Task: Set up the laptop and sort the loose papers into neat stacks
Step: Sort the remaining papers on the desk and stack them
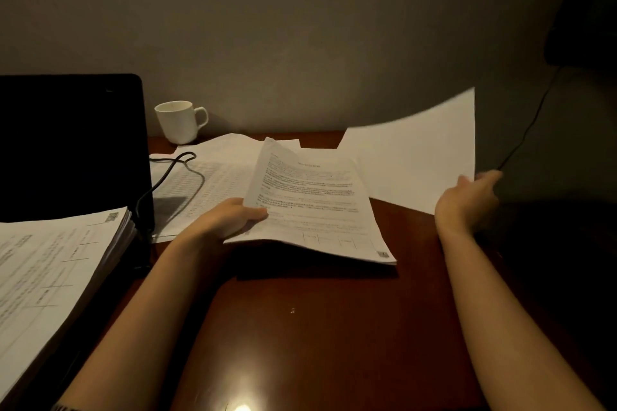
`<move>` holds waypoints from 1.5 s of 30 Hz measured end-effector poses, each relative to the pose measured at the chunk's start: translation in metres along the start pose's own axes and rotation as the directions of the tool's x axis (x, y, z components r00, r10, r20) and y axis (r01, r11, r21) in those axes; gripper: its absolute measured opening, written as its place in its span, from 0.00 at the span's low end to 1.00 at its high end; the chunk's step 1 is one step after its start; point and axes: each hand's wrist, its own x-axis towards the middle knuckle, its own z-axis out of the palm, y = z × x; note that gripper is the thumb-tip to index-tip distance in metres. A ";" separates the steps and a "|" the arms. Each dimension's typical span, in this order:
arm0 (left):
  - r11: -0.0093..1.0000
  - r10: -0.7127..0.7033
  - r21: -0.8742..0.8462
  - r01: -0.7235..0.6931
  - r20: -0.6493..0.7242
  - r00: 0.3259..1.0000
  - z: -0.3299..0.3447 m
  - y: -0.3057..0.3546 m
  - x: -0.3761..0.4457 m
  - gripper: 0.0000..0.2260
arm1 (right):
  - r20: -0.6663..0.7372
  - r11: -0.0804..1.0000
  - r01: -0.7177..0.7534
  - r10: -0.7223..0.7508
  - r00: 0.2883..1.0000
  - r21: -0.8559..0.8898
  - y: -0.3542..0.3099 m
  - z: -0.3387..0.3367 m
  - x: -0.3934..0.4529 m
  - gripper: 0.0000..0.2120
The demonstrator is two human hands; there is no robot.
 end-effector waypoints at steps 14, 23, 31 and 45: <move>0.915 -0.098 -0.403 0.030 -0.149 0.984 -0.006 -0.008 0.010 0.14 | 0.861 0.500 0.855 -0.488 0.143 0.141 -0.003 0.018 -0.066 0.16; 0.908 0.008 -0.419 0.006 0.030 1.000 0.000 -0.001 0.006 0.14 | 0.918 0.573 0.784 -0.397 0.010 0.239 -0.018 0.006 -0.074 0.08; 0.908 0.097 -0.361 -0.214 -0.317 0.944 -0.001 -0.008 0.009 0.18 | 0.748 0.883 0.436 -0.407 0.524 0.175 -0.002 0.024 -0.063 0.29; 0.828 0.135 -0.290 -0.481 -0.728 0.672 -0.015 -0.011 0.010 0.15 | 0.610 0.480 0.723 -0.398 0.685 -0.498 0.004 0.037 -0.053 0.23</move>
